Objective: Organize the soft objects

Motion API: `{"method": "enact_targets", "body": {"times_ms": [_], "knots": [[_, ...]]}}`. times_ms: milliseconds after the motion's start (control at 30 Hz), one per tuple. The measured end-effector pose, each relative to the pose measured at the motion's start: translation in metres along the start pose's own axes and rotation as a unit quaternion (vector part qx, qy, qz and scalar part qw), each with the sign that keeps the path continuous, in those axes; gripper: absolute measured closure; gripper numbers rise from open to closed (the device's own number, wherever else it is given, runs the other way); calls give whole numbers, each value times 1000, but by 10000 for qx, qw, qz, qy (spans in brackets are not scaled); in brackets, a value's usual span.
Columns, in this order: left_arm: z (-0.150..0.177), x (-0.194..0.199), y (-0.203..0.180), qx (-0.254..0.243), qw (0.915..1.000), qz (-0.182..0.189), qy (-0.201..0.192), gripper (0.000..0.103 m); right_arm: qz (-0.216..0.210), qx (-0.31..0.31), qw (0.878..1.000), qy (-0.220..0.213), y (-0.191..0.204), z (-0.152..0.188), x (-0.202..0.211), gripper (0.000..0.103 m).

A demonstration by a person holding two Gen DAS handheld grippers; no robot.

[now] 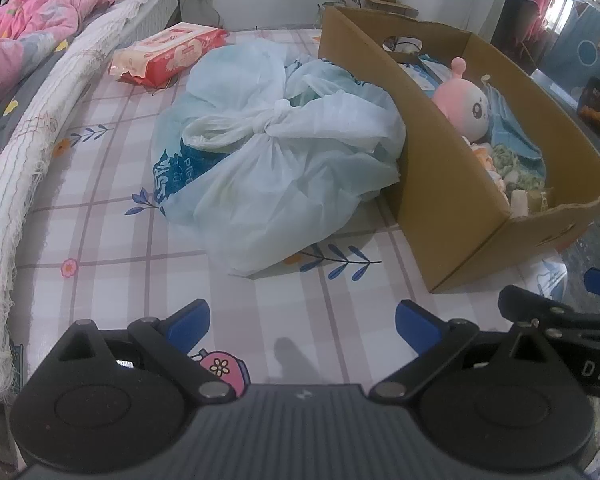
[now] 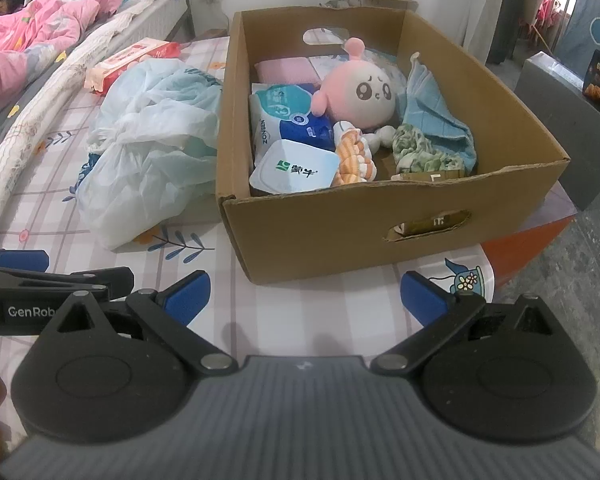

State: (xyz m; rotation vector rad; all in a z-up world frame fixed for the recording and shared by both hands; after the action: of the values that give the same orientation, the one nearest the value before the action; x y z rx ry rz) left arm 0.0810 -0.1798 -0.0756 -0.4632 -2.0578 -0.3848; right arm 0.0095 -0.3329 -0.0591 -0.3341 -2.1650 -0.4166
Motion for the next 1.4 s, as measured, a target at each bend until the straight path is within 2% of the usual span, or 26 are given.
{"method": "enact_targets", "body": {"times_ms": [1400], "knots": [[3,-2,1,12,10000,-1,26,3,-12,-12,10000,34,0,1,-2,1]]}}
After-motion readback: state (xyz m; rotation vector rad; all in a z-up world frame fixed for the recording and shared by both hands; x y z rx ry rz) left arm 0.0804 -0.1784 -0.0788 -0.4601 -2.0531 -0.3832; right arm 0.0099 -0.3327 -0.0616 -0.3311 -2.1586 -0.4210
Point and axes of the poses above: each gripper's, at about its wrist camera, not at the fingertips, and x roughly against the way its jaws point, y to its left, z to its underside, the point moved 9 cm from there along -x, roughly the way its jaws point, and after that the axes turned 15 degrees about -x, right-handed, at the moved point
